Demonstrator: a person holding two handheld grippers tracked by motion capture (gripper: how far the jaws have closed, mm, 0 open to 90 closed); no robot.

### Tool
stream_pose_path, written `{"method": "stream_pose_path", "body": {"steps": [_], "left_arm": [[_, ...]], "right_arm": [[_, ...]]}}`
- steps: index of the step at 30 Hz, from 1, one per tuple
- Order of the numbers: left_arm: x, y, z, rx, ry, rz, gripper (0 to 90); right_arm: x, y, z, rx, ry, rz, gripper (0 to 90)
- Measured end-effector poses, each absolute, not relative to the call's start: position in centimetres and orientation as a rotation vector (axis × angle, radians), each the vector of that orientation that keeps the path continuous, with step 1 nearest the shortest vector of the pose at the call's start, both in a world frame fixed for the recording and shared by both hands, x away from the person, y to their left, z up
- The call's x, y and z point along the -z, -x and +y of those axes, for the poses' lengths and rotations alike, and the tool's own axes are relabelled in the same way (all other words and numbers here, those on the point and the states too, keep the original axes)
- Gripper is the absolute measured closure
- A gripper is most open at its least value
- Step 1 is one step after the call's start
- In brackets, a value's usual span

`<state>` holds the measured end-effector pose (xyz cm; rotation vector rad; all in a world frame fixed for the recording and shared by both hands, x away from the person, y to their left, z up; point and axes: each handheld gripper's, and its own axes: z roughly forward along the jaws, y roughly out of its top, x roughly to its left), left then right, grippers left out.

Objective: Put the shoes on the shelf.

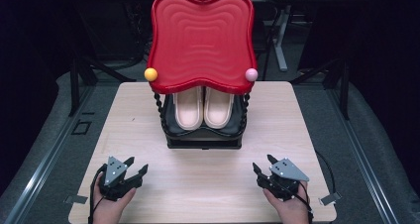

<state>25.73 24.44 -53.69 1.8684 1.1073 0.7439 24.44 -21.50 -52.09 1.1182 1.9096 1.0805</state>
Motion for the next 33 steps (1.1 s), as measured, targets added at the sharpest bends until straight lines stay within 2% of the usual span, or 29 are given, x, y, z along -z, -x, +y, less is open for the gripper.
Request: {"method": "stream_pose_path", "body": {"steps": [14, 33], "left_arm": [[55.7, -26.9, 24.6, -0.700, -1.914, 1.154, 43.8], [56.3, -27.5, 24.4, -0.651, -1.922, 1.158, 41.7]], "right_arm": [[55.3, -25.2, -21.8, -1.092, -1.200, 1.934, 43.2], [56.6, -26.1, -22.1, -1.082, -1.248, 1.960, 42.9]]}}
